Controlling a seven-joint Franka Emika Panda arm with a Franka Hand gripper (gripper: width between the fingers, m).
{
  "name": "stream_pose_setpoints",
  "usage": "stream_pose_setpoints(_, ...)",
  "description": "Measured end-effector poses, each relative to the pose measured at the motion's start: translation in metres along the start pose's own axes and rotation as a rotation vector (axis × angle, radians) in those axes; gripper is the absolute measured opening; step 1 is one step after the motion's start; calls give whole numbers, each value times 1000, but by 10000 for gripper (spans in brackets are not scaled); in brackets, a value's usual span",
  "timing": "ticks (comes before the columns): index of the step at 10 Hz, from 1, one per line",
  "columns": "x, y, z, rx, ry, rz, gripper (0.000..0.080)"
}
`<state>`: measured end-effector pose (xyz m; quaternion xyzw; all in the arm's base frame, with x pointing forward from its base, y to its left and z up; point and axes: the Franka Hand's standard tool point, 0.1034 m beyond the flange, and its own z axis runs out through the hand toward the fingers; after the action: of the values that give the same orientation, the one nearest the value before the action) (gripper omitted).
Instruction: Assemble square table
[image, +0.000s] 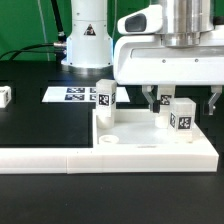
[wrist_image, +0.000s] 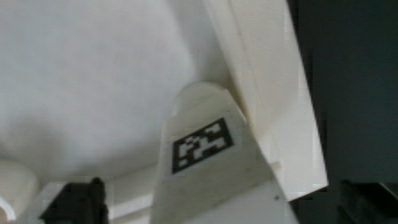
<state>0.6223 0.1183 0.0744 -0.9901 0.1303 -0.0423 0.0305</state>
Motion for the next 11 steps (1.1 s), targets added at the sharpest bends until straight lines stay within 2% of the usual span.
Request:
stream_pose_setpoints(4,2,0,-2,-17,1,-258,649)
stream_pose_setpoints(5,3,1,-2,-17,2,-309,559)
stream_pose_setpoints(6,3,1,-2,-17,2,-339,424)
stream_pose_setpoints(7,3,1,-2,-17,1,-370,424)
stream_pose_setpoints(8,3,1,-2,-17,1,-355,289)
stream_pose_setpoints(11,3,1,-2,-16,2,-306,290)
